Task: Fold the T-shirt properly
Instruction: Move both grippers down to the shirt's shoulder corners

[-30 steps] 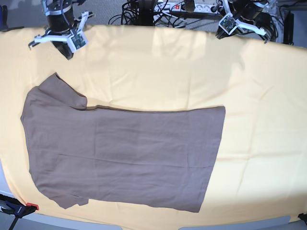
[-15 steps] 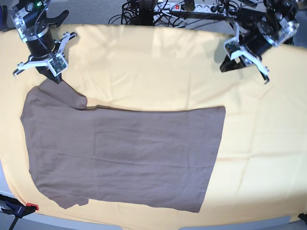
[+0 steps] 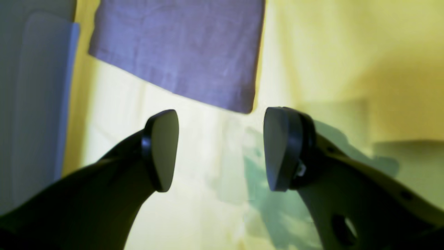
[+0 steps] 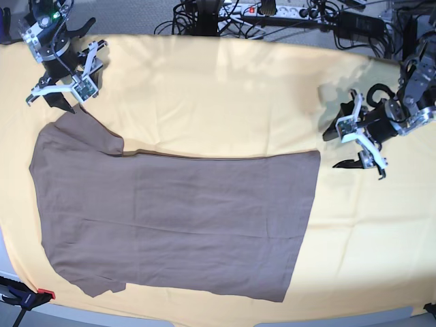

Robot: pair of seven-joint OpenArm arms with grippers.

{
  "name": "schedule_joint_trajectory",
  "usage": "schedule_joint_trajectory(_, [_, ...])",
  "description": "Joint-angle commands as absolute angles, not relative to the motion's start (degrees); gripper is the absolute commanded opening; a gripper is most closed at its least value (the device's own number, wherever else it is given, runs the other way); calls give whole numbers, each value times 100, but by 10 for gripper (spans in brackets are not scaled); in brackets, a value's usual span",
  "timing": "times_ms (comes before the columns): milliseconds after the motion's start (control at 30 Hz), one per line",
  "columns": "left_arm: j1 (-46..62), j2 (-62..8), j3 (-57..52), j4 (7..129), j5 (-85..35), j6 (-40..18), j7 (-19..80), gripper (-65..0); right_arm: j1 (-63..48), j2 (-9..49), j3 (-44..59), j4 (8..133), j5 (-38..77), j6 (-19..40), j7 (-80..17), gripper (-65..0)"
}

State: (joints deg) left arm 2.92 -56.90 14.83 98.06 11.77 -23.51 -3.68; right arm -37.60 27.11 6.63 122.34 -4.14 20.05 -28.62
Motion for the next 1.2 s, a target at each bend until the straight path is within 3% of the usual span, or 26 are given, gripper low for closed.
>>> schedule_joint_trajectory(0, [-23, -5811, 1651, 9762, 1280, -2126, -447, -260, -3667, 2779, 707, 12210, -425, 1959, -2762, -301])
schedule_joint_trajectory(300, [-1588, -5369, 3706, 8761, 1525, -1988, -449, -260, -3006, 2783, 707, 11465, -126, 2287, -2768, -301])
schedule_joint_trajectory(633, [-2005, -4762, 4134, 8289, 1865, -1966, -451, -268, -2943, 3267, 707, 11045, 69, 2432, -2744, -301])
schedule_joint_trajectory(833, [-2069, -4766, 4134, 8289, 1863, -1946, -381, -492, -2665, 3594, 707, 10709, 325, 2554, -2659, -301])
schedule_joint_trajectory(1033, [-2069, -4764, 4134, 8289, 1861, -1946, -381, -626, -2303, 3636, 705, 10182, 812, 2954, -2657, -304])
schedule_joint_trajectory(1100, [-2064, -4764, 4134, 8289, 1855, -1946, -357, -650, -2200, 3634, 705, 10086, 904, 3124, -2659, -361])
schedule_joint_trajectory(1167, [-2071, -4764, 4134, 8289, 1682, -1922, -209, -650, -2115, 3638, 707, 10082, 899, 3155, -2685, -552])
